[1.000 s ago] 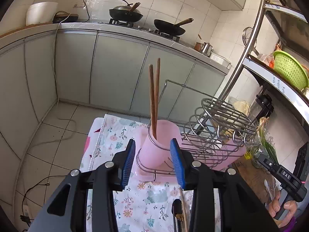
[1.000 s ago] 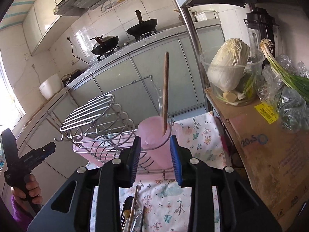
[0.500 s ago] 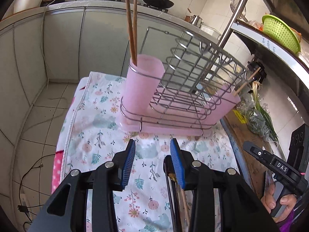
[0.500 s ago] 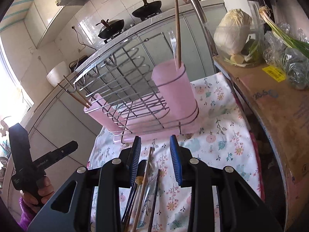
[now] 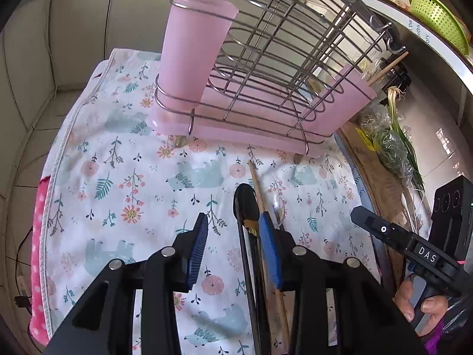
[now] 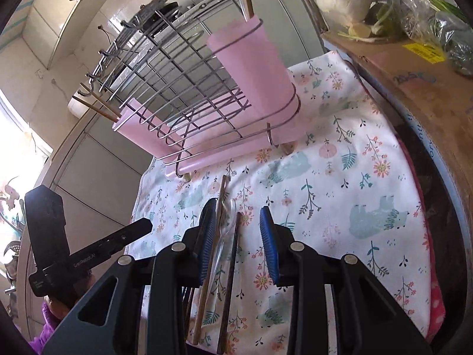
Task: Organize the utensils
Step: 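Grasp a wooden chopstick with the left tool while the right tool grasps a clear spoon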
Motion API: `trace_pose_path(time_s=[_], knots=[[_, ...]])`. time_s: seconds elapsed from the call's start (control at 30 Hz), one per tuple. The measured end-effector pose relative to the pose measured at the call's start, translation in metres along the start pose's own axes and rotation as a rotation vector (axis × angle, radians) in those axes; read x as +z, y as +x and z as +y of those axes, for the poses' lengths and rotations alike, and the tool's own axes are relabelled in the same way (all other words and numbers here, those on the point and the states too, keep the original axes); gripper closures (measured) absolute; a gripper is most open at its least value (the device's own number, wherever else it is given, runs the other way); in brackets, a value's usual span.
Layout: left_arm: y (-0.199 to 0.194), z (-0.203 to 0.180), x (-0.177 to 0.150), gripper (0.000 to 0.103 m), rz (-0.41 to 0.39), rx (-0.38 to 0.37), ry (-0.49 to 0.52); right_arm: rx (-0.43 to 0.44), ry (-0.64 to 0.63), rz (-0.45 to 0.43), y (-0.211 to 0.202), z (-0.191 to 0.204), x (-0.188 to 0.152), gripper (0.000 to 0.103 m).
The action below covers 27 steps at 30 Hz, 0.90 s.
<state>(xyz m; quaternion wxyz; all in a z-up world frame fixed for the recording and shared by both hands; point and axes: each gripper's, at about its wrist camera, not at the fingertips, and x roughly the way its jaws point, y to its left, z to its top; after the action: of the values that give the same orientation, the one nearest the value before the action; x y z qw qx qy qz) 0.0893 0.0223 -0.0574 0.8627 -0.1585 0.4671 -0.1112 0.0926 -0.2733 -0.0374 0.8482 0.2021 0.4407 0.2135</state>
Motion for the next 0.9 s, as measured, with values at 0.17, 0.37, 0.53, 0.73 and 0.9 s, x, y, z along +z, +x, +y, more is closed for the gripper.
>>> trace_pose_path(time_s=[0.17, 0.37, 0.53, 0.73, 0.9], knots=[[0.019, 0.009, -0.003, 0.071, 0.060, -0.002, -0.035, 0.013, 0.018, 0.033, 0.011, -0.006, -0.006, 0.071], [0.037, 0.015, -0.009, 0.074, 0.120, -0.046, -0.076, 0.019, 0.026, 0.052, 0.018, -0.010, -0.007, 0.072], [0.052, 0.014, -0.010, 0.078, 0.153, -0.069, -0.086, 0.024, 0.031, 0.066, 0.025, -0.013, -0.007, 0.072], [0.067, 0.017, -0.005, 0.088, 0.178, -0.109, -0.129, 0.029, 0.035, 0.083, 0.032, -0.013, -0.009, 0.072], [0.074, 0.021, -0.003, 0.099, 0.203, -0.180, -0.173, 0.045, 0.050, 0.102, 0.040, -0.014, -0.007, 0.072]])
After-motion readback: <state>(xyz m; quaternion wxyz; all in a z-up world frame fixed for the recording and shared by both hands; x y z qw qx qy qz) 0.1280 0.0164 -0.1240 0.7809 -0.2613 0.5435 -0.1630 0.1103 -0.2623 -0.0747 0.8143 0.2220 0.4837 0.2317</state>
